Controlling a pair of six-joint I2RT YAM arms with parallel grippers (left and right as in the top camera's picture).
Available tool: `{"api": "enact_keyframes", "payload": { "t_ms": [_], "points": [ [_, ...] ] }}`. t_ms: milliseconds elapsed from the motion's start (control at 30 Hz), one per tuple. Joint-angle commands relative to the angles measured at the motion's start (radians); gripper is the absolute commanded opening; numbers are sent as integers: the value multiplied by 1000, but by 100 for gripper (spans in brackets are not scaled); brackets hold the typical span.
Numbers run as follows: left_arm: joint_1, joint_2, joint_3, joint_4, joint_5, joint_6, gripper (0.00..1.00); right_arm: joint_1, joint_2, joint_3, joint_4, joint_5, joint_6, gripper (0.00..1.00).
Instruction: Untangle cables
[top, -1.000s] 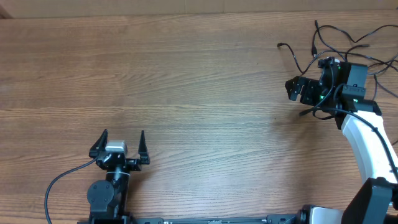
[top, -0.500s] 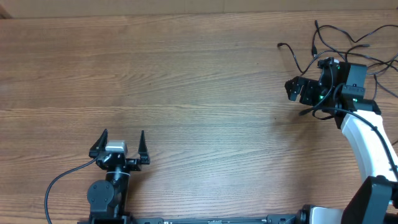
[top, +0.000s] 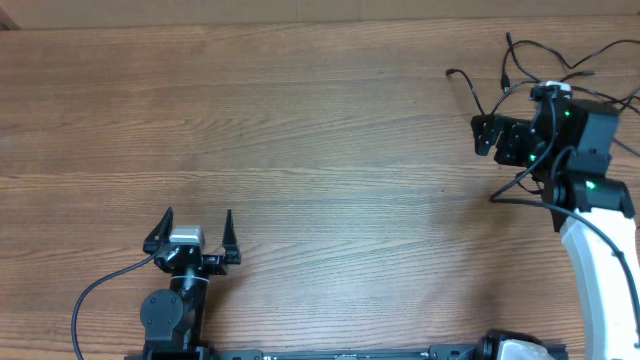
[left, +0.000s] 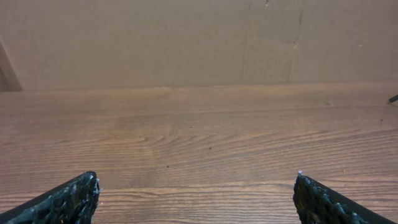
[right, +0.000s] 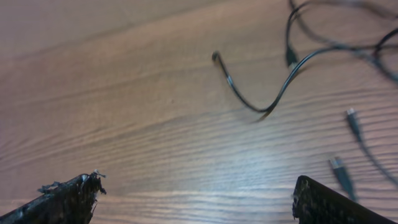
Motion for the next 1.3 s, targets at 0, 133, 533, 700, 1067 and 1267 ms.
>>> {"api": "enact_keyframes", "payload": {
  "t_ms": [0, 133, 533, 700, 1067, 1267],
  "points": [
    [5, -9, -3, -2, -6, 19, 100, 14, -66, -34, 18, 48, -8, 100],
    [5, -9, -3, -2, -6, 19, 100, 44, -151, -113, 90, 48, -8, 100],
    [5, -9, -3, -2, -6, 19, 100, 100, -480, -648, 488, -2, 67, 100],
    [5, -9, -3, -2, -6, 19, 100, 101, -616, -901, 792, -10, 164, 100],
    [5, -9, -3, -2, -6, 19, 100, 121, -713, -971, 818, -6, 184, 100],
    [5, -9, -3, -2, -6, 19, 99, 143, -761, -971, 735, 1, 184, 100]
  ]
}}
